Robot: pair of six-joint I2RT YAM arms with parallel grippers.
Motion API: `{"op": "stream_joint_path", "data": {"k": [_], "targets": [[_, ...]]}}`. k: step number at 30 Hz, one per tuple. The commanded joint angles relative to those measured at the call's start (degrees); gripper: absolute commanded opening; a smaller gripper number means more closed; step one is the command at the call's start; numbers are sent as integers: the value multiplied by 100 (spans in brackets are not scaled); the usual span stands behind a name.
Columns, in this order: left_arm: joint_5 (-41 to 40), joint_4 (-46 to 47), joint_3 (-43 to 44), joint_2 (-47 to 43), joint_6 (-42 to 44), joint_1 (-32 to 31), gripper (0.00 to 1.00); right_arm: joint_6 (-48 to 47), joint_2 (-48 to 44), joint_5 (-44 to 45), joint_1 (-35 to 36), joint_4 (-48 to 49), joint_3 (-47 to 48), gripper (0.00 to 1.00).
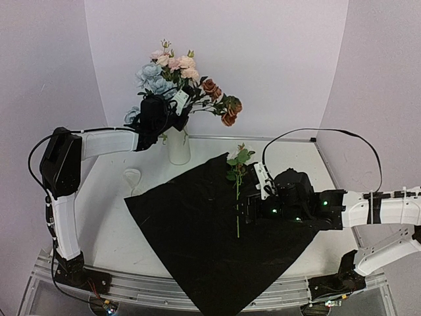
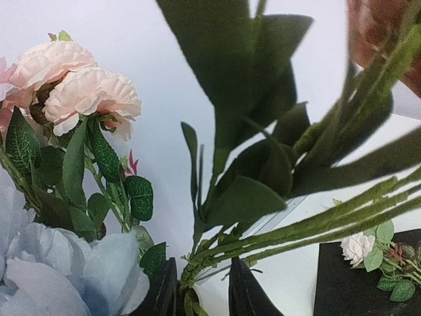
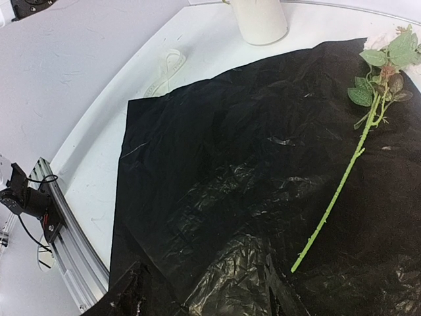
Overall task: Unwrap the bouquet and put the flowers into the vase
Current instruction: Insert the fake flower into the vase.
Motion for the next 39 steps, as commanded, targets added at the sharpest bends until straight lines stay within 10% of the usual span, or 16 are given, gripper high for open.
{"op": "stream_joint_path", "data": {"k": [1, 20, 39], "targets": [[-170, 145, 27, -154, -57, 15, 22, -113, 29, 87, -5, 64, 308, 60], [-418, 143, 177, 422, -61, 19, 9, -62, -30, 131, -8, 64, 189, 60], [541, 136, -720, -674, -711, 9, 48, -52, 16, 104, -3, 64, 208, 60]]}}
